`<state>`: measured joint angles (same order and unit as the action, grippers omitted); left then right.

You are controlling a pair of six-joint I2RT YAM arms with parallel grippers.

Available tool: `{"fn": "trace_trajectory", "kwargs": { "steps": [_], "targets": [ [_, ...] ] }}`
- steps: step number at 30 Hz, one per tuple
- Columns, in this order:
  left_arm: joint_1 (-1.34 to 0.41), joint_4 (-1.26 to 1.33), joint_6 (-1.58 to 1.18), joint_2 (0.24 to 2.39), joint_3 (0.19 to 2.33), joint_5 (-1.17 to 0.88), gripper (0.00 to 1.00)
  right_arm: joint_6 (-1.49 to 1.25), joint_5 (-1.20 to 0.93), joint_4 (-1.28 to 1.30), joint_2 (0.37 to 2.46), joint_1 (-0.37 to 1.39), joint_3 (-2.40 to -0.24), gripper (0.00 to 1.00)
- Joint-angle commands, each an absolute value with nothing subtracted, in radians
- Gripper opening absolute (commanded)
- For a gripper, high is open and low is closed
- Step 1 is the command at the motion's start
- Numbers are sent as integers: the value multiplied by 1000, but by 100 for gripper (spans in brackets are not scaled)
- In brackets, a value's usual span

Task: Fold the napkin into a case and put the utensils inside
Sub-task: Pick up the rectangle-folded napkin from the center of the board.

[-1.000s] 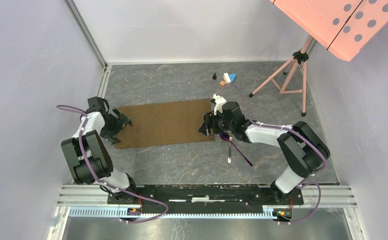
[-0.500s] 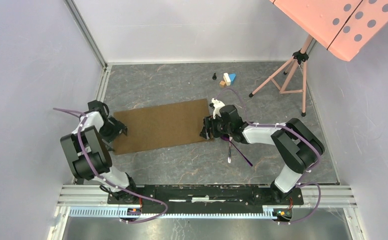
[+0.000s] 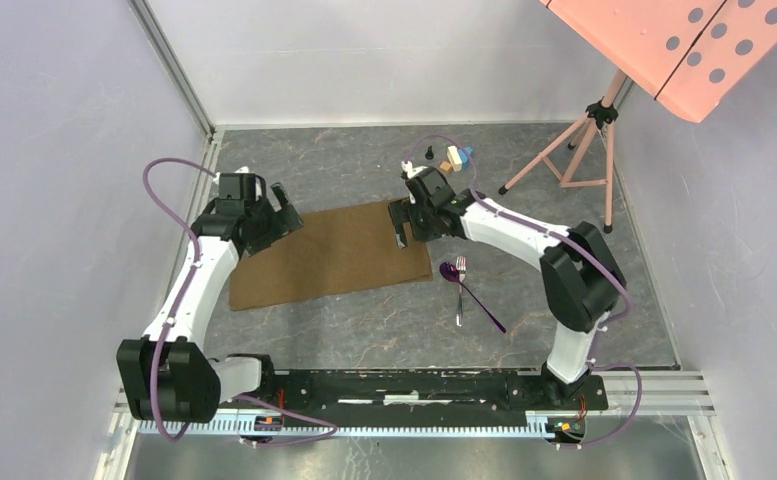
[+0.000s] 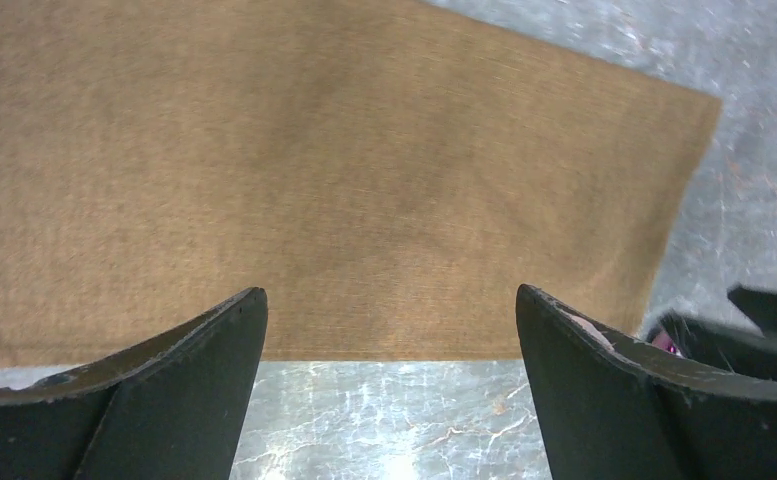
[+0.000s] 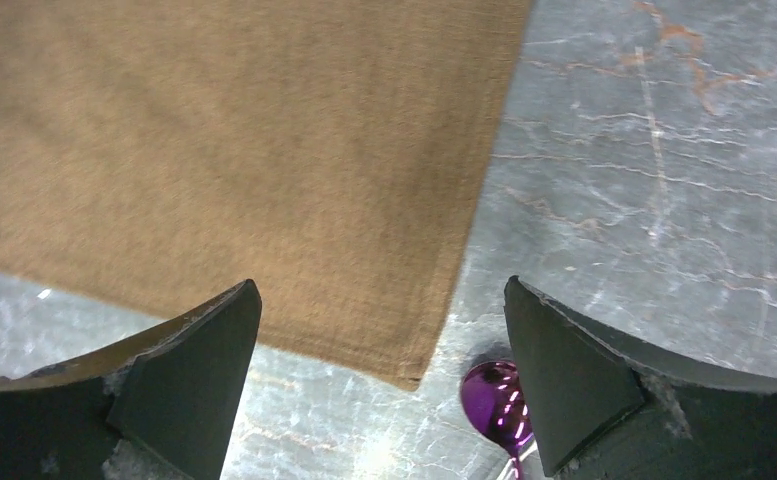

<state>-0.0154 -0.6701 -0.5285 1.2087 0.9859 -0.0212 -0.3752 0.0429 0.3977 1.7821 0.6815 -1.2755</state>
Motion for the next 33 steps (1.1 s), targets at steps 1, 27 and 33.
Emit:
{"fn": "trace_trajectory", "kwargs": {
  "steps": [1, 27, 33],
  "targets": [
    [-73, -603, -439, 1191, 1032, -59, 100, -437, 213, 630, 1890, 689, -1437, 98],
    [-80, -551, -379, 1040, 962, -155, 100, -492, 292, 742, 2220, 696, -1790, 62],
    [-80, -558, -379, 1042, 965, -149, 100, -490, 279, 720, 2233, 692, -1759, 62]
  ]
}}
